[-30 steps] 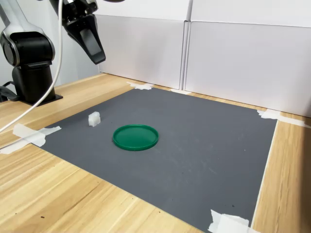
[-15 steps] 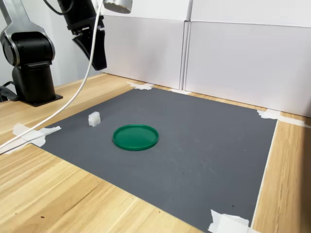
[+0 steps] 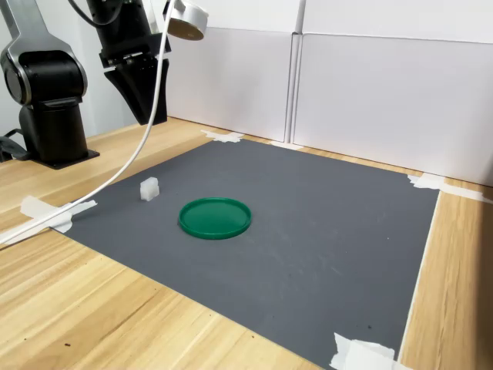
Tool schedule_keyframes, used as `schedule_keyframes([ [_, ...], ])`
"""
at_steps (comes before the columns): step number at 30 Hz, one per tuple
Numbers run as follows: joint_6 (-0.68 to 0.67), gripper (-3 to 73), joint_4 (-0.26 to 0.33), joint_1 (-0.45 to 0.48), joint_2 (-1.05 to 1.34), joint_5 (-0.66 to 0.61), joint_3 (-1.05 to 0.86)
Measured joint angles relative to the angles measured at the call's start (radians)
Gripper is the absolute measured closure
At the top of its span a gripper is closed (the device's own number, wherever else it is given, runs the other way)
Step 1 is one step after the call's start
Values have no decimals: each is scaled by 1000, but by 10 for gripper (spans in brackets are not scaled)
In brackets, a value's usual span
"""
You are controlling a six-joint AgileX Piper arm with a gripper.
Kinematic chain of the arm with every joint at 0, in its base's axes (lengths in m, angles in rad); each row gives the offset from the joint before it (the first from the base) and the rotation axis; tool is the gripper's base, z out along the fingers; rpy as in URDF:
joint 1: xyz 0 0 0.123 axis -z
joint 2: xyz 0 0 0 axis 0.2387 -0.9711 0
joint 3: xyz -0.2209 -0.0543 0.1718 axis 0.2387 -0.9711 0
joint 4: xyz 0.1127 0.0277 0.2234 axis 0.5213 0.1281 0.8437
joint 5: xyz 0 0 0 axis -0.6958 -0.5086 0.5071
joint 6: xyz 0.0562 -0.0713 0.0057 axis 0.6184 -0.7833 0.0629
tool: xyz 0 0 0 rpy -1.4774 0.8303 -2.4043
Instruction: Grasp a white terminal and put it in the green lid.
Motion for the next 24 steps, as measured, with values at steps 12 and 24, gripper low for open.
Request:
schedule_keyframes([
  [12, -18, 25, 24, 0, -15, -21, 7],
  [24, -188, 23, -63, 0, -91, -56, 7],
])
